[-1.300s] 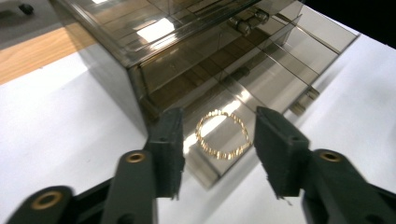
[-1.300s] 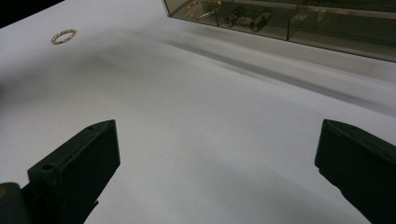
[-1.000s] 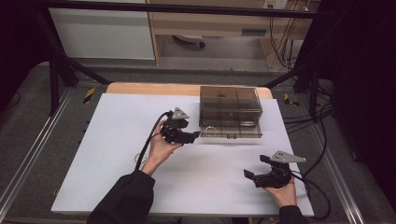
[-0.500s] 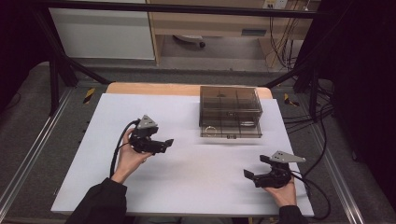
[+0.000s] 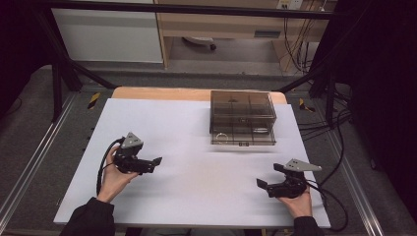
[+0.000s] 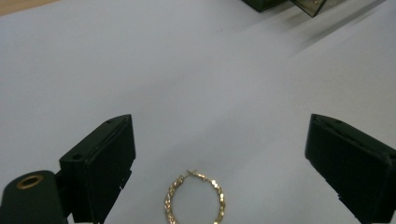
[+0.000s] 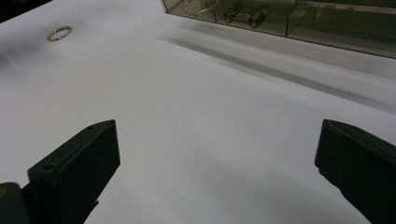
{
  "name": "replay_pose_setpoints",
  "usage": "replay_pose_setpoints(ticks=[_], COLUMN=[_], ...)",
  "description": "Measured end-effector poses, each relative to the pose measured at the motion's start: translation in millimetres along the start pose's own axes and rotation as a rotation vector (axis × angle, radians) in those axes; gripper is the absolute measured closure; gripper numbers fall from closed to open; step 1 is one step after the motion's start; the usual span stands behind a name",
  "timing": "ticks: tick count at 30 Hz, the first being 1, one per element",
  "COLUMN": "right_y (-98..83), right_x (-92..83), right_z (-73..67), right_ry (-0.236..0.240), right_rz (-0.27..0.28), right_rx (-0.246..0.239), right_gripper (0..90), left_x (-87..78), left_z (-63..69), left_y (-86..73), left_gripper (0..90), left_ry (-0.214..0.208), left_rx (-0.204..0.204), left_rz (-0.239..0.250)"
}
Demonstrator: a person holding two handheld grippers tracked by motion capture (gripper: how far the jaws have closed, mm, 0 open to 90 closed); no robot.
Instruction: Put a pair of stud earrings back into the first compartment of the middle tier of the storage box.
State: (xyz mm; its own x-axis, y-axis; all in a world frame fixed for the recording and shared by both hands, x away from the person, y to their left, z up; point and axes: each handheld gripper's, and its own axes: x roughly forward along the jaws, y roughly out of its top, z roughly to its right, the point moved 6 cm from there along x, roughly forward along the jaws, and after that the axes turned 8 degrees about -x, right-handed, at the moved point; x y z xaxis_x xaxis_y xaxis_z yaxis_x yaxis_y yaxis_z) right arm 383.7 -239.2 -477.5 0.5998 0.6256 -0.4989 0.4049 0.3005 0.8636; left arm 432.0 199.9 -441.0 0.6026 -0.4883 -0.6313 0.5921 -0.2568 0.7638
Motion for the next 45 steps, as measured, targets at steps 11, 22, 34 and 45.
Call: replay_pose_setpoints(ticks=[11,22,34,45], right_y=[0.0,-0.2,-0.2,-0.1], right_x=[0.5,0.5,0.3,0.3], right_z=[0.1,0.1,0.2,0.1], right_ry=[0.000,0.001,0.001,0.001], right_rz=[0.000,-0.003,-0.004,-0.003], right_rx=[0.000,0.000,-0.001,-0.001], right_gripper=[0.5,0.5,0.5,0.5], left_x=[-0.4,9.5,12.9,15.7], left_z=[-15.4,-27.4,-27.8,-28.2], left_y=[-29.5,-38.2,-40.8,-43.0], left_gripper=[18.0,47.4,68.1,79.5], left_ry=[0.043,0.086,0.107,0.131], left_rx=[-0.040,-0.088,-0.088,-0.093], left_rz=[-0.060,-0.112,-0.138,-0.153])
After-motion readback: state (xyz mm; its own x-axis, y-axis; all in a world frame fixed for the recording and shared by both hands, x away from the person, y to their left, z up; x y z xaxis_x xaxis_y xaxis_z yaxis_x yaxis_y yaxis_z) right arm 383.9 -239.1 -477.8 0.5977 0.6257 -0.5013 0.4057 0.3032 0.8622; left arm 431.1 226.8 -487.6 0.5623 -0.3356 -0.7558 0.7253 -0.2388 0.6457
